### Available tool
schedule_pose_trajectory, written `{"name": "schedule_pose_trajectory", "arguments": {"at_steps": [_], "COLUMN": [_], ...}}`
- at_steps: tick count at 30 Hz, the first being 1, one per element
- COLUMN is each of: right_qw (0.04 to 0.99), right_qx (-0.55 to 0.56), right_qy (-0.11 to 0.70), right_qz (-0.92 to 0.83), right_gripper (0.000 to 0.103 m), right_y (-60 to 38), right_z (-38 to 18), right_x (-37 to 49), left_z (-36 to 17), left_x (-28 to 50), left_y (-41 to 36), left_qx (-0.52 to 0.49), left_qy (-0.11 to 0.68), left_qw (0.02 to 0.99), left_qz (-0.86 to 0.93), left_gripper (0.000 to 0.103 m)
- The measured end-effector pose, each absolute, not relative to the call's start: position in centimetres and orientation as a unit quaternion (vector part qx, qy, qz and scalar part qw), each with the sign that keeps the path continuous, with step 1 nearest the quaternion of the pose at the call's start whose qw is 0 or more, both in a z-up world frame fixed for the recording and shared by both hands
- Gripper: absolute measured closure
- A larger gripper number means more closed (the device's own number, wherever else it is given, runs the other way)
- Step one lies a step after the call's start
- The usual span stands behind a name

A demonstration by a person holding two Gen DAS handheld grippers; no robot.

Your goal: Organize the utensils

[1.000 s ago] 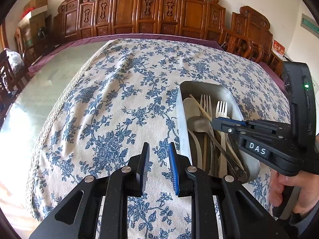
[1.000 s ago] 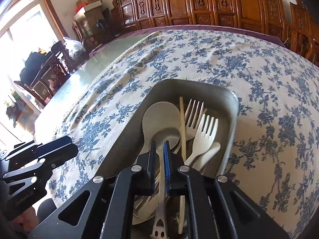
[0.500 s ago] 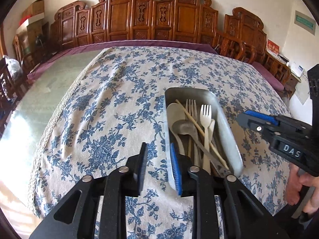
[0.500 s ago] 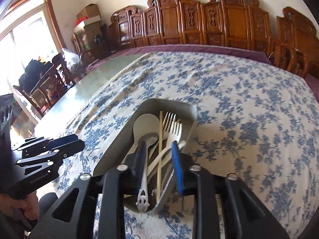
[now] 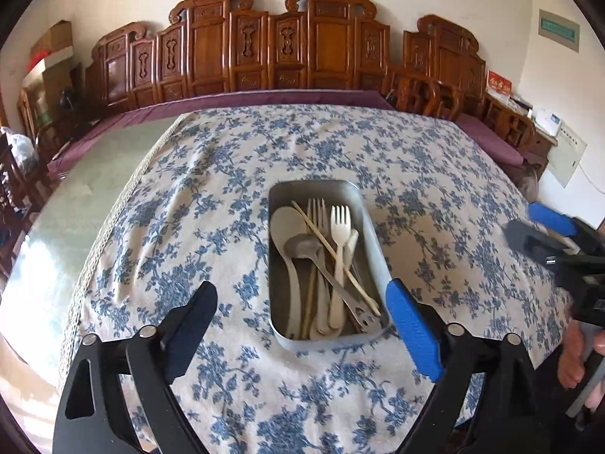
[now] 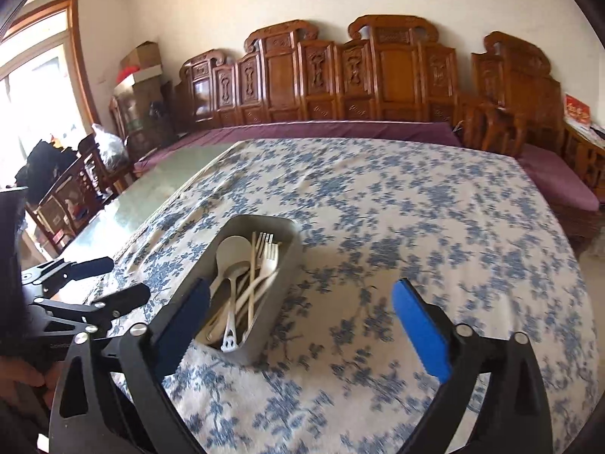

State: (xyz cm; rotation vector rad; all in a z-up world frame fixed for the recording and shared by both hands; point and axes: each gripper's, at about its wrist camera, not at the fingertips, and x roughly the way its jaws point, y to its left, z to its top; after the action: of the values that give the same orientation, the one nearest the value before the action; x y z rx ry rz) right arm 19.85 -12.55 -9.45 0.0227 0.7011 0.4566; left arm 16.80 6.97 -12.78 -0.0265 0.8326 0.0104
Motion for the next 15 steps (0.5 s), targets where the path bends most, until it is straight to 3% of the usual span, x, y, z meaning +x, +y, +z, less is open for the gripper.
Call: {"name": "schedule_pose_trajectory", "arguments": {"at_steps": [5, 15], "right_qw": [0.923, 0.939], "right_qx": [0.015, 0.012], "right_qy": [0.324, 0.301], "right_qz": [0.206, 0.166], "right_gripper": [0.003, 0.003], "right_y": [-15.1, -18.9], "right_z": [-7.6, -5.2], "right_x": [17.2, 12.9], "left_z": [-12.3, -9.7], "left_x": [15.7, 12.6], "left_y": [5.1, 2.3], "left_qx": [-0.011, -0.003], "left_qy": [0.406, 0.393], "left_qw": [0.914, 0.919], "left_qz": [0.002, 0.004], "left_gripper": [0.008, 0.008]}}
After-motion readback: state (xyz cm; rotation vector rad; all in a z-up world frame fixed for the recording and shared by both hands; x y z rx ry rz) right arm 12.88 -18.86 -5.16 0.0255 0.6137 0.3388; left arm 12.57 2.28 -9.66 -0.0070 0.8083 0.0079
